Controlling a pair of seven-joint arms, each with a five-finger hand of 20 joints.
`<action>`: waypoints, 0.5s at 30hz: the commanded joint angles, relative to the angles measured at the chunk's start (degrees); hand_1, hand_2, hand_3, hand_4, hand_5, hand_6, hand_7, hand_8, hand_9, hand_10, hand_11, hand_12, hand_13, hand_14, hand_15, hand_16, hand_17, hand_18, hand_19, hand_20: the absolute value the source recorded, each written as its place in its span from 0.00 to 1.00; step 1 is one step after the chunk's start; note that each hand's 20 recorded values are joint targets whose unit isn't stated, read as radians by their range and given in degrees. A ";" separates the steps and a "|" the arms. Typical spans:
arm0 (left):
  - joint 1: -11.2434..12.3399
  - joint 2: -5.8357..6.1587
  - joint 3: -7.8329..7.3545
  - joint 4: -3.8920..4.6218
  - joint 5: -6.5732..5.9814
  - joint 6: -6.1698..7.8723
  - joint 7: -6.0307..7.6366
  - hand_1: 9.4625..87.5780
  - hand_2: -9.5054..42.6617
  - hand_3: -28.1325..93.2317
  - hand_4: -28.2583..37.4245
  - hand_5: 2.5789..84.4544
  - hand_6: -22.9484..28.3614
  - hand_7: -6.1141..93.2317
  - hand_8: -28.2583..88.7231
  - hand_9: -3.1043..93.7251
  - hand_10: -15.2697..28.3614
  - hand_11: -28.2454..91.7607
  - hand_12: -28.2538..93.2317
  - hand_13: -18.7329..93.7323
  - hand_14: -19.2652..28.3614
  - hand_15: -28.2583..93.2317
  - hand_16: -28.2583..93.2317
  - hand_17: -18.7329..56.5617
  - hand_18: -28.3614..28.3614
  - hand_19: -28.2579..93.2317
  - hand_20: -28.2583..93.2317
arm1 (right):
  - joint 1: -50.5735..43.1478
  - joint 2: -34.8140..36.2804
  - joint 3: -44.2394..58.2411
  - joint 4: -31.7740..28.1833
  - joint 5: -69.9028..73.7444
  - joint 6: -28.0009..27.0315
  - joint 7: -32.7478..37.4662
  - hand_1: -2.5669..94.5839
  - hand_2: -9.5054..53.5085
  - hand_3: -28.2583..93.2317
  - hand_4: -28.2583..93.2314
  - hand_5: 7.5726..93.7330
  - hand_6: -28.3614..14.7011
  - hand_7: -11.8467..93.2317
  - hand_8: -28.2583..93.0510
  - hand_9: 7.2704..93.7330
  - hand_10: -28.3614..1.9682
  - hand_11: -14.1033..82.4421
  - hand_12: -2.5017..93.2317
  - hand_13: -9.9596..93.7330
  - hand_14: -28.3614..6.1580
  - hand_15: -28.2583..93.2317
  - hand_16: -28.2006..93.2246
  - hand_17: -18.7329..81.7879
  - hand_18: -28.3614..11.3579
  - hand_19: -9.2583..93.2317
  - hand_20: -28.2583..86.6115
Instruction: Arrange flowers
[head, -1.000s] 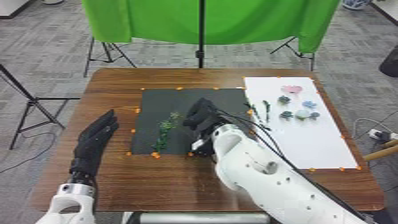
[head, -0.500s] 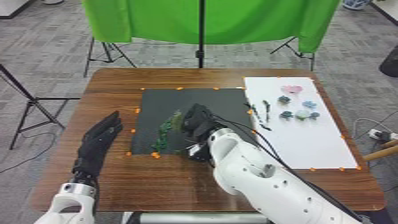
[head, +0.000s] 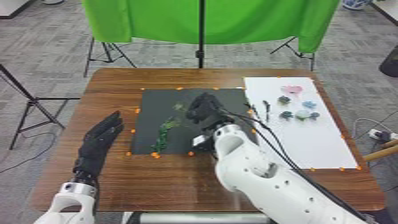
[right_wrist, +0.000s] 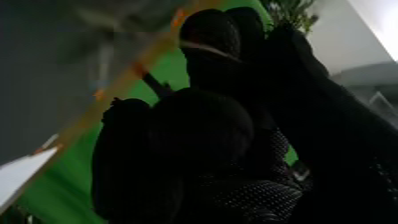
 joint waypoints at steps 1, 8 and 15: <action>0.44 -0.56 -0.13 0.09 0.51 -0.82 -0.86 0.28 0.02 0.74 0.21 0.42 0.49 0.12 0.21 0.37 0.57 0.27 0.38 0.40 0.69 0.28 0.29 0.31 0.70 0.24 0.39 | 0.77 0.94 -1.21 0.92 -5.72 2.58 -1.83 0.57 0.00 0.86 0.00 0.82 0.71 0.44 0.47 0.99 0.65 0.40 0.56 1.00 0.75 0.71 0.50 0.86 0.43 1.00 0.72; 0.28 -0.65 0.00 0.16 0.66 -1.21 -1.01 0.29 0.02 0.73 0.21 0.41 0.49 0.12 0.21 0.37 0.57 0.27 0.38 0.40 0.69 0.28 0.29 0.30 0.69 0.24 0.39 | 0.56 1.05 -3.42 1.24 -3.68 -0.56 -1.07 0.55 0.00 0.89 0.00 0.81 0.70 0.44 0.46 0.99 0.65 0.40 0.57 1.00 0.75 0.71 0.49 0.86 0.44 1.00 0.73; 0.27 -0.63 -0.01 0.19 0.63 -1.25 -1.00 0.29 0.02 0.73 0.22 0.41 0.49 0.11 0.21 0.36 0.57 0.27 0.38 0.39 0.68 0.28 0.29 0.30 0.69 0.24 0.39 | 0.31 1.47 -4.78 0.50 -2.08 -1.95 -0.84 0.52 0.00 0.92 0.00 0.81 0.70 0.45 0.46 0.99 0.65 0.38 0.57 1.00 0.75 0.71 0.49 0.87 0.45 1.00 0.71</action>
